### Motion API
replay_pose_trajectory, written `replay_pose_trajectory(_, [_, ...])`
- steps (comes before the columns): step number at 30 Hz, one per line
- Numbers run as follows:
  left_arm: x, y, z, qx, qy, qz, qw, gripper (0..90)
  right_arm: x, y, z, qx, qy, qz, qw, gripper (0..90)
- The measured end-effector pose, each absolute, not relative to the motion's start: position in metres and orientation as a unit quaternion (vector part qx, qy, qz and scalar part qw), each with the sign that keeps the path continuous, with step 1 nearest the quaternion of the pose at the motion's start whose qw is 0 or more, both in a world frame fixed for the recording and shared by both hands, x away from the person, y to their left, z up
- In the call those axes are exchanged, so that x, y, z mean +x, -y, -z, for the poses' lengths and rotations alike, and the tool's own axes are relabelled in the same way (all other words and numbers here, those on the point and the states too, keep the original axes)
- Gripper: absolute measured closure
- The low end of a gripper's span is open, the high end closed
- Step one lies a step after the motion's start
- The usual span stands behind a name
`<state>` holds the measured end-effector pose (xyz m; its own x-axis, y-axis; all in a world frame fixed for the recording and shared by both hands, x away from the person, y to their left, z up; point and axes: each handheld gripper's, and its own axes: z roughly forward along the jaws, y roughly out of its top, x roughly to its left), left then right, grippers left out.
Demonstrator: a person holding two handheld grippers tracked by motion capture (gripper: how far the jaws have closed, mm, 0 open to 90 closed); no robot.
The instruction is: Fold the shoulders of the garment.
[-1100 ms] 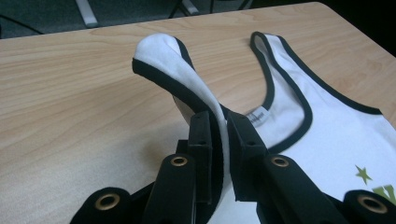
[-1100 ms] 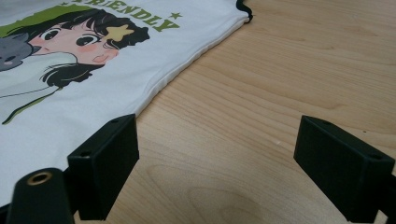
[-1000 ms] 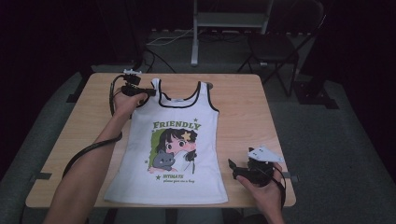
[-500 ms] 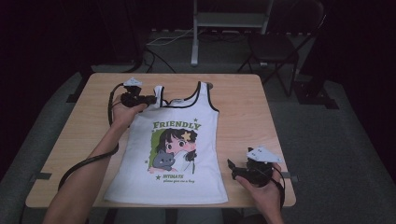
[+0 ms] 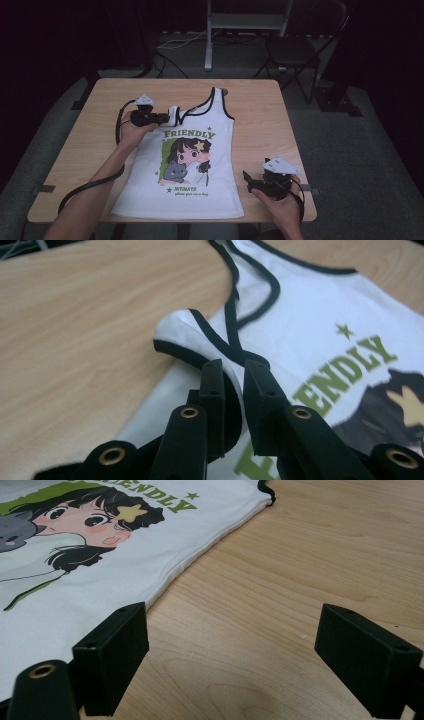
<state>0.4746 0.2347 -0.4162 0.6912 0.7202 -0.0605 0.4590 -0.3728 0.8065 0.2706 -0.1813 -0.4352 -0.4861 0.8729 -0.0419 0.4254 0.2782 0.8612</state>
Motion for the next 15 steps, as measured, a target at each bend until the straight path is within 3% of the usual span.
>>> replay_pose_trajectory(15, [0.454, -0.231, 0.427, 0.844, -0.328, -0.142, 0.399, 76.5, 0.271, 0.179, 0.435, 0.430, -0.754, -0.418, 0.267, 13.4])
